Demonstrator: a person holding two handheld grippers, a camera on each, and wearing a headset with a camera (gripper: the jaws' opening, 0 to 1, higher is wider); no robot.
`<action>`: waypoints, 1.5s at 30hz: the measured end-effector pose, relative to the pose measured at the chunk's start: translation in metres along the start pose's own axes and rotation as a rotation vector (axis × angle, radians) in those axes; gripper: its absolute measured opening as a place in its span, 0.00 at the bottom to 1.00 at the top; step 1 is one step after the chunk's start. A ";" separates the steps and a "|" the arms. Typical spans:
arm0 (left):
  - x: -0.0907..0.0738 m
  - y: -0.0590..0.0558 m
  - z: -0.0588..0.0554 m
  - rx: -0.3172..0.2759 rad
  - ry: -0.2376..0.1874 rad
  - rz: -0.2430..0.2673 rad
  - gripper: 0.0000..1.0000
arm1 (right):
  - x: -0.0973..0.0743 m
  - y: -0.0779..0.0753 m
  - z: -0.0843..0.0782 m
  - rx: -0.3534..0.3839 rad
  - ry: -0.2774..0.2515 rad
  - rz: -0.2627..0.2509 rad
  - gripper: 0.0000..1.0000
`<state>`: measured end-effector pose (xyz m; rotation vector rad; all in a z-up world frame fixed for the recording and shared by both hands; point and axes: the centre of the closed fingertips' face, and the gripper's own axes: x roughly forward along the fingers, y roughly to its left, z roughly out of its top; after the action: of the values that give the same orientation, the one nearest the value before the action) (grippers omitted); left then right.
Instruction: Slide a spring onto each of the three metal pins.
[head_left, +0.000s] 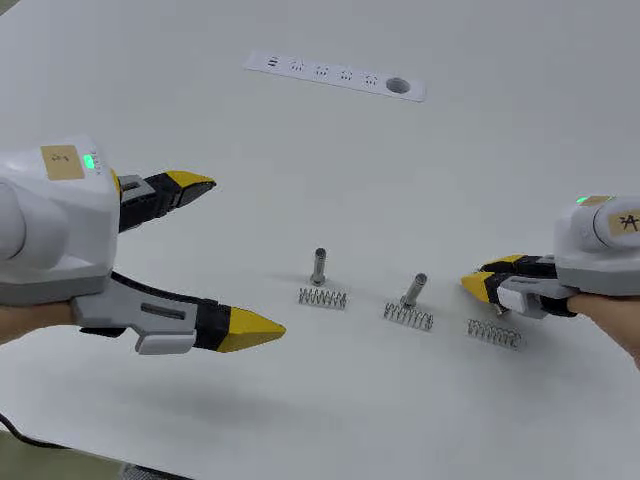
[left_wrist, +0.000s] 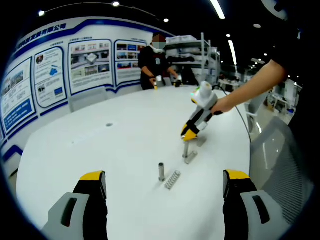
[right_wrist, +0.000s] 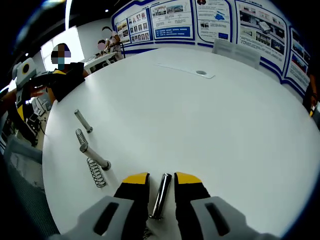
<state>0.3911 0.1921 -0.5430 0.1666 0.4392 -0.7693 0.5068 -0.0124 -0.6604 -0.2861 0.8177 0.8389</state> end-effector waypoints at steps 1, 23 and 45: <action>0.000 0.000 0.000 -0.001 0.001 0.000 0.99 | 0.000 -0.002 -0.002 -0.002 0.011 -0.012 0.20; -0.001 0.004 0.010 -0.017 -0.031 0.019 0.99 | 0.003 -0.001 -0.002 0.006 0.045 -0.099 0.08; -0.007 0.006 0.013 -0.019 -0.042 0.034 0.98 | -0.017 -0.003 0.005 0.028 -0.079 -0.127 0.08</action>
<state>0.3952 0.1970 -0.5282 0.1399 0.4031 -0.7336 0.5050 -0.0207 -0.6446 -0.2759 0.7292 0.7149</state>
